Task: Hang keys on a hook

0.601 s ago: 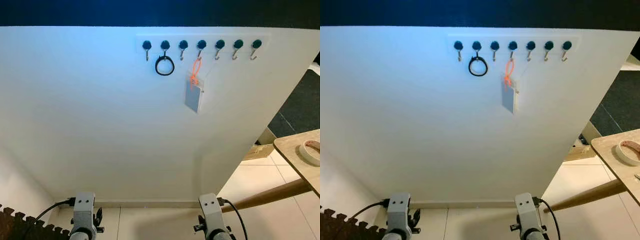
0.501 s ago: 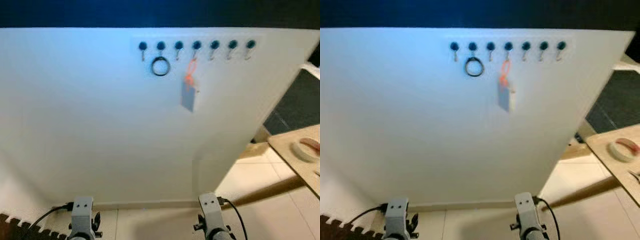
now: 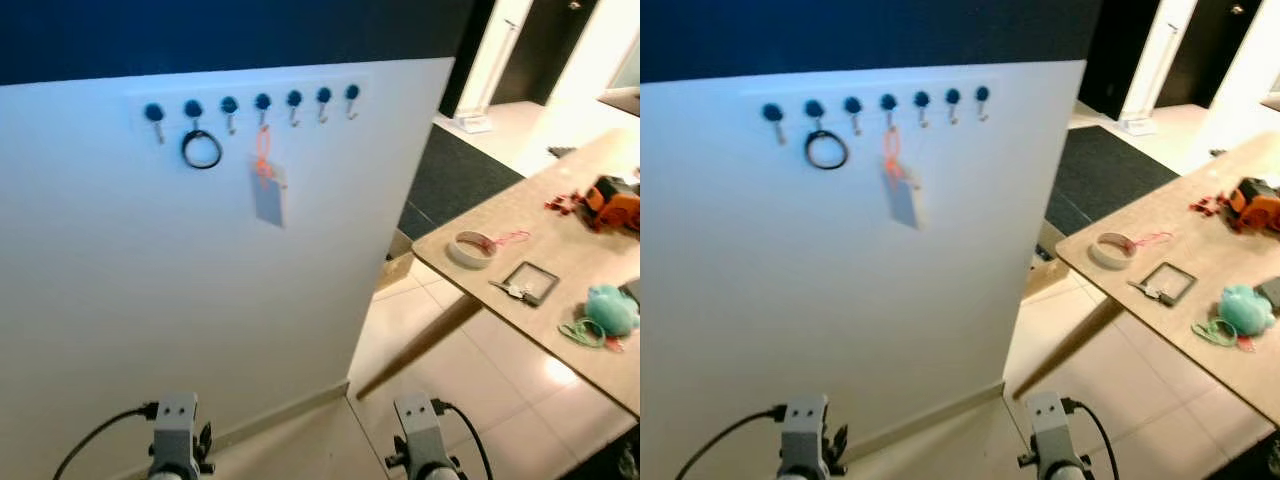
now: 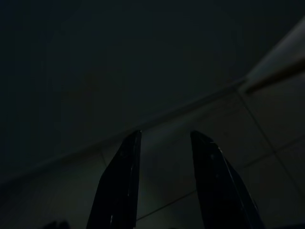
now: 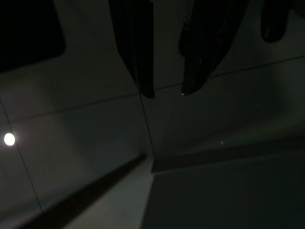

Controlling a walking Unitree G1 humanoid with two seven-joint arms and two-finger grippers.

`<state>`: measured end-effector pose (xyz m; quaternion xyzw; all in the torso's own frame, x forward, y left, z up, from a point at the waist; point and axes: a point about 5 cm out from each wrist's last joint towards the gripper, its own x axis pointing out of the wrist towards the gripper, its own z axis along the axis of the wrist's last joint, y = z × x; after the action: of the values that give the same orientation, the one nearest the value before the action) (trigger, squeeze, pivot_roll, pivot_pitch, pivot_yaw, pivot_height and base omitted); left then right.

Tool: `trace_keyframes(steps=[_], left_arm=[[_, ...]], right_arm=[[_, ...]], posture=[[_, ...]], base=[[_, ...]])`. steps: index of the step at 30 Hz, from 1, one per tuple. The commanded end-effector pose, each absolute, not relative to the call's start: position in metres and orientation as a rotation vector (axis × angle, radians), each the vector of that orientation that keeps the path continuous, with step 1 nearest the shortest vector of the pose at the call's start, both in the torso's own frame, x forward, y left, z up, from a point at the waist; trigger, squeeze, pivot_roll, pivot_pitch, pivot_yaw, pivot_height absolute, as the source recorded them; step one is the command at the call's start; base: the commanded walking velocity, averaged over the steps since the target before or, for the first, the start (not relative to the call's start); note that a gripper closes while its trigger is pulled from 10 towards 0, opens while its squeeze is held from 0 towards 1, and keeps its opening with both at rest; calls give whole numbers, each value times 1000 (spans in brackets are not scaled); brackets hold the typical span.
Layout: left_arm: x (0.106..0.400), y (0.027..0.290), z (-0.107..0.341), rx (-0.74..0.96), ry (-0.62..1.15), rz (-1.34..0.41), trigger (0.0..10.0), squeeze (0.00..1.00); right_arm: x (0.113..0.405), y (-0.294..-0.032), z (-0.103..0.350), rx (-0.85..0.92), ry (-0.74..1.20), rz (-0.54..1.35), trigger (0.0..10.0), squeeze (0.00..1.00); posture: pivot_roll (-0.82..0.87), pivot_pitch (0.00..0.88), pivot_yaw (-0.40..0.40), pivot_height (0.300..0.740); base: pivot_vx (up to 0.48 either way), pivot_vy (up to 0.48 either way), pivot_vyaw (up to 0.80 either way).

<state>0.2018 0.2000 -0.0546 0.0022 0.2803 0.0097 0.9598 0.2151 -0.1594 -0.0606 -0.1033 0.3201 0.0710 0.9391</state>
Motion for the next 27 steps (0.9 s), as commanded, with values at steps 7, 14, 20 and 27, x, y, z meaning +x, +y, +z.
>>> trace_keyframes(steps=[7, 14, 20, 27], left_arm=[[199, 196, -56, -11, 562, 8, 10000, 0], [197, 197, -56, -13, 544, 6, 10000, 0], [197, 196, -56, -19, 539, -2, 10000, 0], [198, 194, -54, -25, 526, -18, 10000, 0]], right_arm=[[212, -162, -62, -227, 659, 156, 10000, 0], [212, -161, -62, -235, 659, 172, 10000, 0], [212, -160, -63, -236, 663, 178, 10000, 0], [210, -159, -64, -239, 667, 188, 10000, 0]], posture=[[43, 30, -11, 740], [46, 31, -16, 740], [45, 27, -15, 740], [46, 13, -12, 740]], base=[[0, 0, -800], [0, 0, -800], [0, 0, -800], [0, 0, -800]])
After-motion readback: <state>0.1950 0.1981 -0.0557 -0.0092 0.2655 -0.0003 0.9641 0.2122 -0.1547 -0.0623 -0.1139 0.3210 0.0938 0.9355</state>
